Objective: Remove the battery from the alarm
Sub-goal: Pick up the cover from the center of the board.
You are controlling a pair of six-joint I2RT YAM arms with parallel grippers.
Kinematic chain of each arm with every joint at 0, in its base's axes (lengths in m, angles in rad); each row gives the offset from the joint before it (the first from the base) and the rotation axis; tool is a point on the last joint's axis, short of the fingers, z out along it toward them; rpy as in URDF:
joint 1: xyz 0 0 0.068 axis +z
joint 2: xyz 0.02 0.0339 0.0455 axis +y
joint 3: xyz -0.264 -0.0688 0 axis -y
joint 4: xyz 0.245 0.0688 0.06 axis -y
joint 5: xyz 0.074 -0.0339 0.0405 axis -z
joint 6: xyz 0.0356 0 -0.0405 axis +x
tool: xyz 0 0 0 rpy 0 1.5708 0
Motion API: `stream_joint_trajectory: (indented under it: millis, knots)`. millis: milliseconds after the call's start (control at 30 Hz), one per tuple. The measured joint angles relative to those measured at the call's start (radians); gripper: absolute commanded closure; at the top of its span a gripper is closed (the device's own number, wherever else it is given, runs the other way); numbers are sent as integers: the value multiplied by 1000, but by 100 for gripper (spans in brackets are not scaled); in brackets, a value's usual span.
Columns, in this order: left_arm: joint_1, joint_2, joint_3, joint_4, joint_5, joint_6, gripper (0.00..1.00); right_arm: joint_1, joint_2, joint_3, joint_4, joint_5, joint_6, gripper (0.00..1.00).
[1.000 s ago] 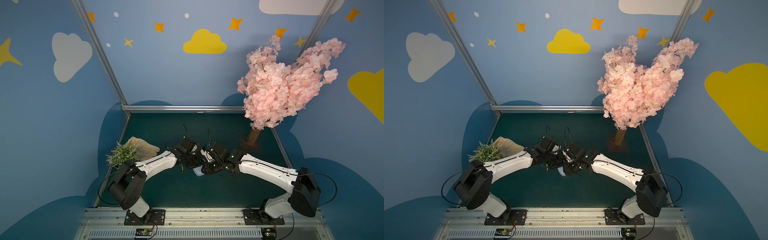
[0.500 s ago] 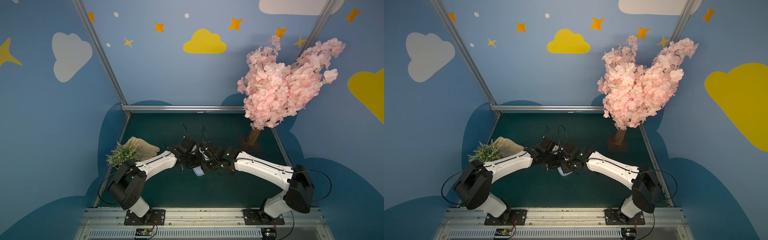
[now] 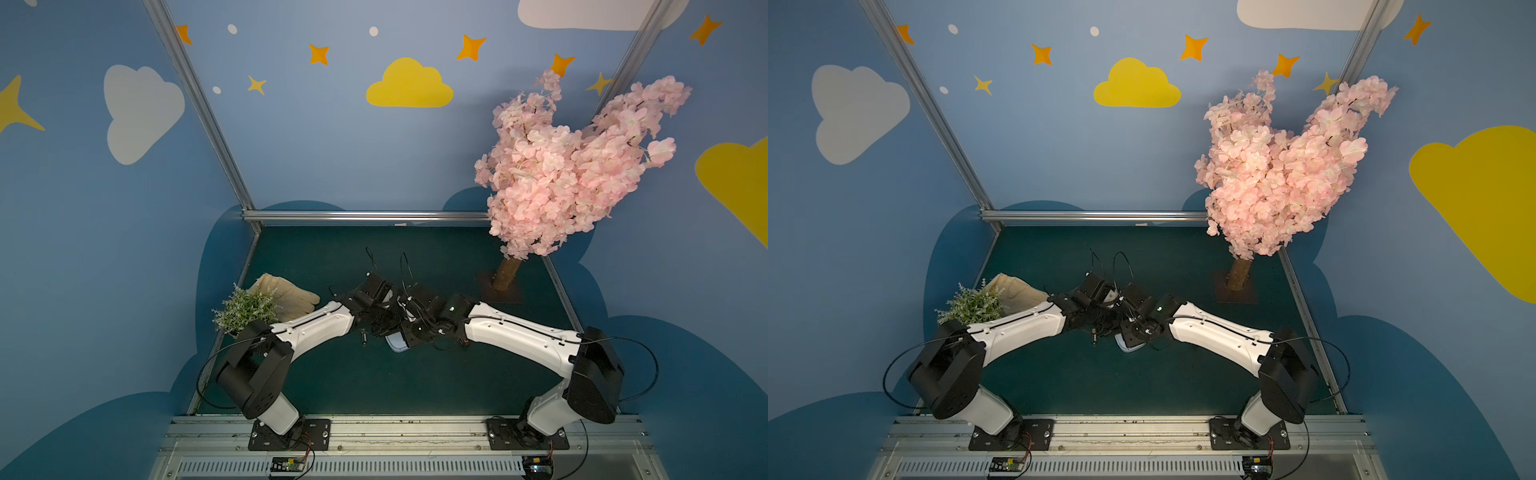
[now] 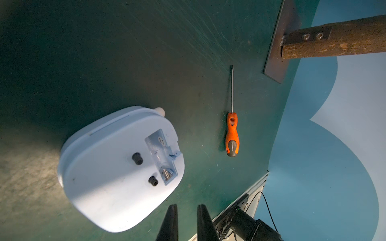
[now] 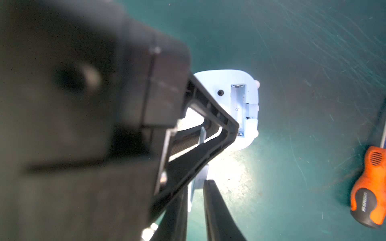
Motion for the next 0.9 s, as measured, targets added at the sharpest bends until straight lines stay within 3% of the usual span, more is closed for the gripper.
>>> stream_joint_trajectory:
  millis: [500,567,700,900]
  knots:
    - [-2,0,0,12,0,-14,80,0,17,15,-28,30,0,92]
    - [-2,0,0,11,0,-14,72,0,17,15,-29,32,0,92]
    - [-2,0,0,2,-1,-13,39,0,16,18,-48,45,-1,92]
    - [24,-35,-27,27,11,-22,20,-21,7,11,-56,27,1,93]
